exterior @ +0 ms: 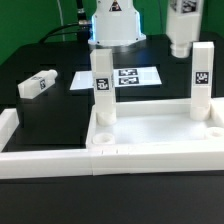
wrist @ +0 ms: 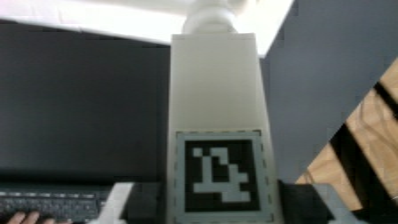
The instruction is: Assemble desk
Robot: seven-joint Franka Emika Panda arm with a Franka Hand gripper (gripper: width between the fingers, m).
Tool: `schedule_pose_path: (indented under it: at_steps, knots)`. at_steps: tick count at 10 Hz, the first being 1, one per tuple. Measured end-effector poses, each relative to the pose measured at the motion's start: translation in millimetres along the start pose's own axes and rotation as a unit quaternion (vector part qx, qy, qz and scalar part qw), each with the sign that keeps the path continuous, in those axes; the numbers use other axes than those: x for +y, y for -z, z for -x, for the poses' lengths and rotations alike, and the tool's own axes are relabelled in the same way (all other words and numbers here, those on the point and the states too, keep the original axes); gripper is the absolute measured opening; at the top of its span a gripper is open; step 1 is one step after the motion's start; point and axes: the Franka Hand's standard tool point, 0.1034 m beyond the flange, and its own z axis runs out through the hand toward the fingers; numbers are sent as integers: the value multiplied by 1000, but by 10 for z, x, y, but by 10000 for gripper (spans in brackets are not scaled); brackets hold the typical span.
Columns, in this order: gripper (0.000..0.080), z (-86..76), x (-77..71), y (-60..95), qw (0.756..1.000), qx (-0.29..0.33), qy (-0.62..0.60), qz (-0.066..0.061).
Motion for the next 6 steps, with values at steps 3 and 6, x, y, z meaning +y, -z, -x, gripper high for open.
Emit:
schedule_pose_path:
  at_steps: [3, 6]
  knots:
    - [288, 31, 13, -16, 1000, -3, 10, 3]
    - [288, 109, 82, -161, 999, 33, 20, 34]
